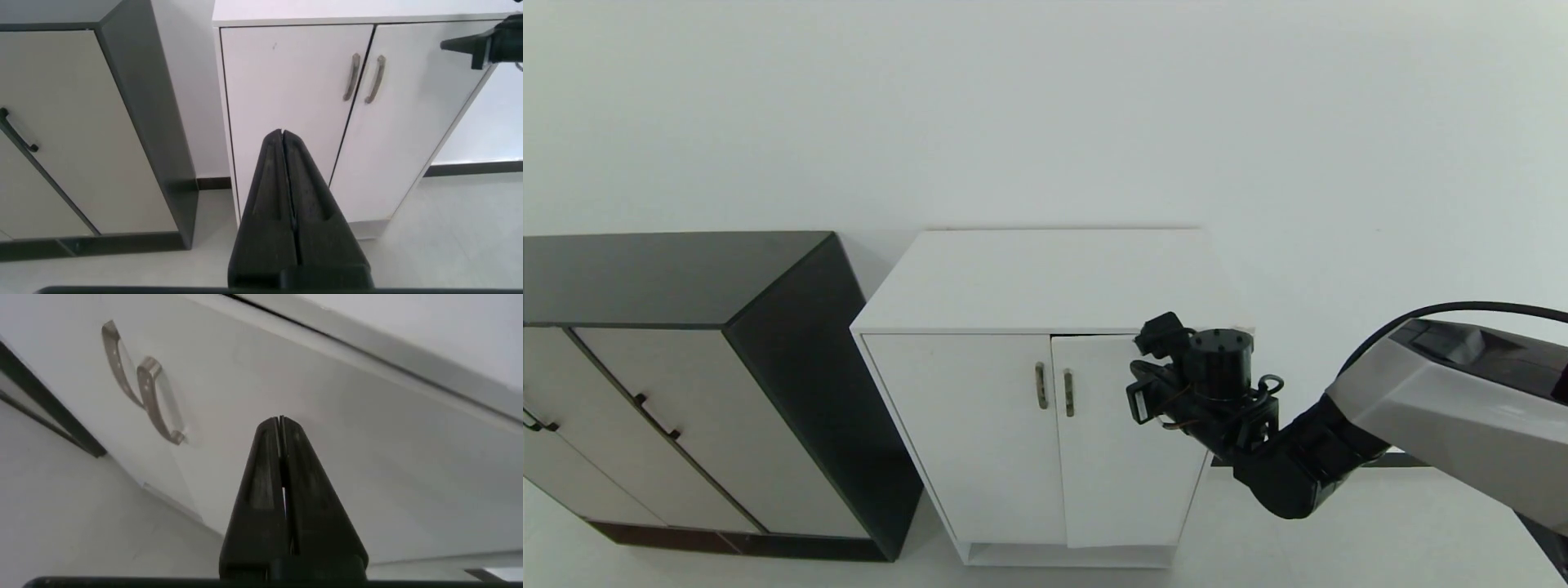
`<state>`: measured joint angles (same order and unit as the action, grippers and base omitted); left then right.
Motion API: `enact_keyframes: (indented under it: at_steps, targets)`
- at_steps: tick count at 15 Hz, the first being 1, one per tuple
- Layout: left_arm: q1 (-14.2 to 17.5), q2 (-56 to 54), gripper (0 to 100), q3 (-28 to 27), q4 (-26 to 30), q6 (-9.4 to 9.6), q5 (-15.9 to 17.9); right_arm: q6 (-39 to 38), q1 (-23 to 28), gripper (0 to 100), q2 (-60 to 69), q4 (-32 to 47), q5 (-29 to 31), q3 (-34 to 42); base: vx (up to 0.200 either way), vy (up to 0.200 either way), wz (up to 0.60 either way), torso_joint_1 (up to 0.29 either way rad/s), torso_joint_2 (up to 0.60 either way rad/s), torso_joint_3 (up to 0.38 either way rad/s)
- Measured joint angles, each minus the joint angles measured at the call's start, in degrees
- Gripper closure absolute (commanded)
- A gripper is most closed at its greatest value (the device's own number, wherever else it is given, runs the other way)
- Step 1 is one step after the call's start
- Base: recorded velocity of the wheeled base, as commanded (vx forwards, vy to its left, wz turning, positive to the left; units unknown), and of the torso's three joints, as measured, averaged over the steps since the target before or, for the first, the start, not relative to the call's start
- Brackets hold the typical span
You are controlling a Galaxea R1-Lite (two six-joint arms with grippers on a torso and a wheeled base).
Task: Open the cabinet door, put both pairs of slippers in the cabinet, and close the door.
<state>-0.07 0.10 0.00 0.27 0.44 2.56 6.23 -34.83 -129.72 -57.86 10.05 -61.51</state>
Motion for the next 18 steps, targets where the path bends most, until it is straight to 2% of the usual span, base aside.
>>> enact_keyframes:
  at_steps: [10, 18]
  targets:
    - [-0.02, 0.0, 100, 0.0, 0.0, 0.0, 0.0, 0.09, 1.69, 100, -5.73, 0.13, 0.07, -7.28, 0.0, 0.0, 0.0, 0.0, 0.0, 0.0]
    - [-0.02, 0.0, 100, 0.0, 0.0, 0.0, 0.0, 0.09, 2.52, 100, -7.22, 0.13, 0.07, -8.39, 0.0, 0.0, 0.0, 0.0, 0.0, 0.0]
